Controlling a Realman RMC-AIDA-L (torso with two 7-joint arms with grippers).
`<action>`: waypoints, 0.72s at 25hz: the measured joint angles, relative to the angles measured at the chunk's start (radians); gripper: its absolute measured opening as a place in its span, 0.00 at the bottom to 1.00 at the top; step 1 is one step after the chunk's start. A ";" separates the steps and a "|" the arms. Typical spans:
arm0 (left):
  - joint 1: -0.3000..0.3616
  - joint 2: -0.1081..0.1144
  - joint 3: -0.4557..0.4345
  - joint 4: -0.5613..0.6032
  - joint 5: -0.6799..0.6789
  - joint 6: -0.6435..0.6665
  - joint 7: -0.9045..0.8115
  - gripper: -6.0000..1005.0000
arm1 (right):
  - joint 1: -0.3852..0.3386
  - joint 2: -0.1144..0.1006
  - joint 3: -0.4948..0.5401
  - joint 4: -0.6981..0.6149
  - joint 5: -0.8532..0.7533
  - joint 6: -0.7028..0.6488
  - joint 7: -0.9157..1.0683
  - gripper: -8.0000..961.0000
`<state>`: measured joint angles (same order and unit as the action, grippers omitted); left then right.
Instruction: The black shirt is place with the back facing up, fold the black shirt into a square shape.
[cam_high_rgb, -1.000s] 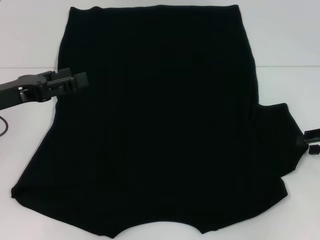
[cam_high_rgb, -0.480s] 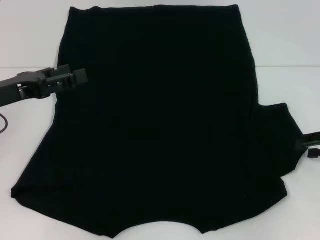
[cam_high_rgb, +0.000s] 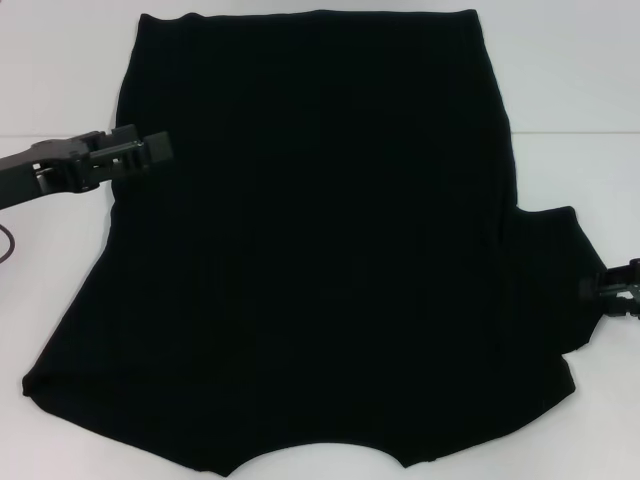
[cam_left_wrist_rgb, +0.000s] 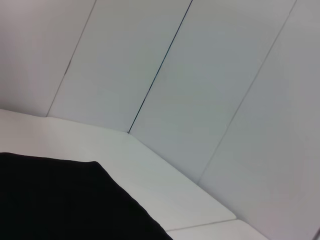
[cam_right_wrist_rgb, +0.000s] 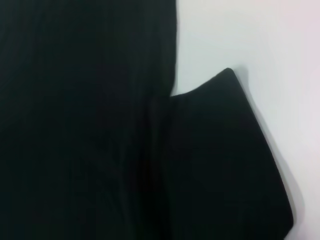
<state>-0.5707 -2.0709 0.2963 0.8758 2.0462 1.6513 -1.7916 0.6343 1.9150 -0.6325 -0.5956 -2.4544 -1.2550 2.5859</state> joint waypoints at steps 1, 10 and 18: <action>0.000 0.000 0.000 0.000 0.000 -0.002 0.000 0.78 | -0.002 0.000 0.001 0.000 0.000 0.002 0.000 0.57; -0.001 0.000 0.002 0.000 0.000 -0.010 0.000 0.78 | -0.004 -0.001 0.005 -0.010 0.000 -0.033 0.008 0.57; 0.000 0.000 0.000 0.000 -0.012 -0.010 0.000 0.78 | -0.004 0.000 0.000 -0.003 0.000 -0.016 0.010 0.57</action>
<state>-0.5706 -2.0709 0.2967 0.8759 2.0340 1.6410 -1.7916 0.6307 1.9147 -0.6328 -0.5986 -2.4540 -1.2715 2.5960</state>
